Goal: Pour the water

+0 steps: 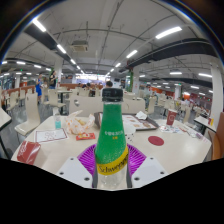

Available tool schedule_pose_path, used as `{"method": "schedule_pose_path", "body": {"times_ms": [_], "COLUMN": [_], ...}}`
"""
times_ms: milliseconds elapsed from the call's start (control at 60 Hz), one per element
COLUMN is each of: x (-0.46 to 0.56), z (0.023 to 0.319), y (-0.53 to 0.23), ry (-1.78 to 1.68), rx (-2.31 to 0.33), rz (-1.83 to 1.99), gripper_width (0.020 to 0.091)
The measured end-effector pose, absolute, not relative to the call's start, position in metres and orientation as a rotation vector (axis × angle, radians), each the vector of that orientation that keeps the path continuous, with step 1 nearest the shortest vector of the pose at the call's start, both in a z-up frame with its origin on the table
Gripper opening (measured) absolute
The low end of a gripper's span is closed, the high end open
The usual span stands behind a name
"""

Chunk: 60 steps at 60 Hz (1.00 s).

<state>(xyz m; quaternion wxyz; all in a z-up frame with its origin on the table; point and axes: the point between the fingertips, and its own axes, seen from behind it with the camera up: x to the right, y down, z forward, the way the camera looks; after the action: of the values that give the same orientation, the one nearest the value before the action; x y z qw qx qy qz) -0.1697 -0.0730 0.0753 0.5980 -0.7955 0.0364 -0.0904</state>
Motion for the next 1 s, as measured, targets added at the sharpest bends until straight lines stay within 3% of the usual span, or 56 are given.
{"method": "schedule_pose_path", "body": {"times_ms": [150, 367, 567, 750, 1000], "x": [-0.203, -0.243, -0.240, -0.251, -0.222], "z": [0.081, 0.146, 0.133, 0.158, 0.170], "y": [-0.054, 0.014, 0.054, 0.053, 0.054], "ry": [0.088, 0.584, 1.176, 1.449, 1.646], "rx": [-1.912, -1.775, -1.565, -1.331, -1.090], "rz": [-0.100, 0.574, 1.346, 1.821, 2.034], "gripper_width": [0.0362, 0.0360, 0.0357, 0.0357, 0.0359]}}
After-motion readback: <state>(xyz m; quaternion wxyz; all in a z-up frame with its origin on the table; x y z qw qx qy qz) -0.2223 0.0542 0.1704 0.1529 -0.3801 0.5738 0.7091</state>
